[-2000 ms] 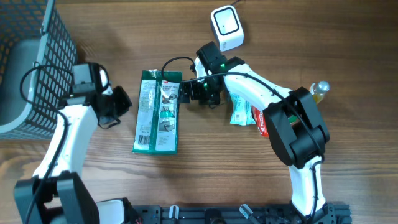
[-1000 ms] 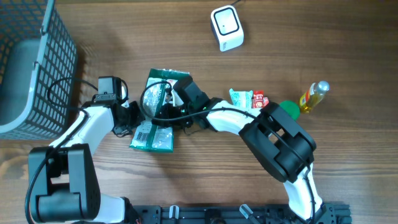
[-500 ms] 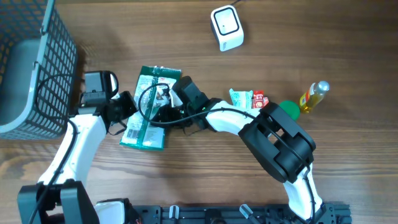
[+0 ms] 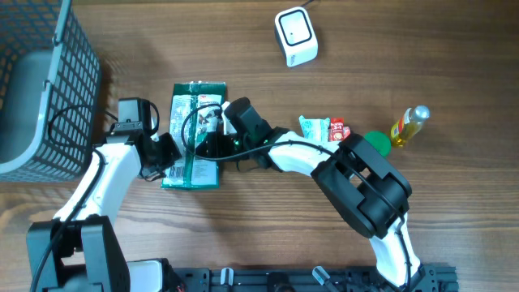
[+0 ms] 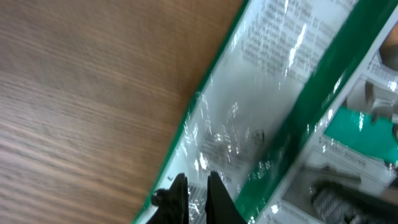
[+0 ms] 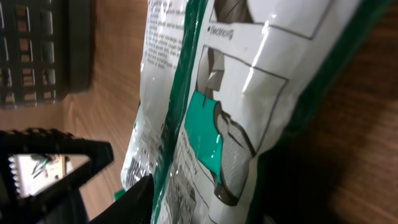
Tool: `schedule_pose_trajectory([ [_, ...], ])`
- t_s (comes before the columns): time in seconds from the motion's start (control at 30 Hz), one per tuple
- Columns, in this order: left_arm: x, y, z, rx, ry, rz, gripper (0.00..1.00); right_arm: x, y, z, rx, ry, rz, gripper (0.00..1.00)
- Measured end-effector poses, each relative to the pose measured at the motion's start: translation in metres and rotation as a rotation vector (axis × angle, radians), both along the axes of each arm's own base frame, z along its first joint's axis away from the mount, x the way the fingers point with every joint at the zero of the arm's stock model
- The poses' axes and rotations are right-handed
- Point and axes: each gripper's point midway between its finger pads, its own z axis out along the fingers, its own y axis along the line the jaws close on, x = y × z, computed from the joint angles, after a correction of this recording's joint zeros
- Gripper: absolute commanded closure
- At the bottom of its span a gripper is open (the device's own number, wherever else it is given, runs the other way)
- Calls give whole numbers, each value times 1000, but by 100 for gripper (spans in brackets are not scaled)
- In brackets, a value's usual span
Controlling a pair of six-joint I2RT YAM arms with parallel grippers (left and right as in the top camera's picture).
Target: Scan the item barcode
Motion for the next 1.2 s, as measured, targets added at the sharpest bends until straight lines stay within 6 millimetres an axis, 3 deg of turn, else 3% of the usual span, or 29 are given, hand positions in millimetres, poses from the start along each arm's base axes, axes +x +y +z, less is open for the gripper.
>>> schedule_pose_trajectory([
  [0.13,5,6,1,33,-18,8,96,5,-1,0,-7,-15,-21,55],
  [0.47,-29,1,-33,12,79,4,94,12,-2,0,-18,-45,-48,57],
  [0.6,-28,0,-33,8,73,3,96,16,1,4,2,-85,-41,46],
  [0.73,-28,0,-33,8,73,3,96,31,6,7,26,-225,-11,45],
  [0.9,-28,0,-33,8,72,3,94,48,-12,0,-16,-287,-6,92],
  [1.13,-26,2,-31,16,70,-16,87,22,-23,-13,-50,-130,70,96],
  [1.2,-11,4,-22,26,14,-15,85,5,-30,-14,-71,-39,101,96],
])
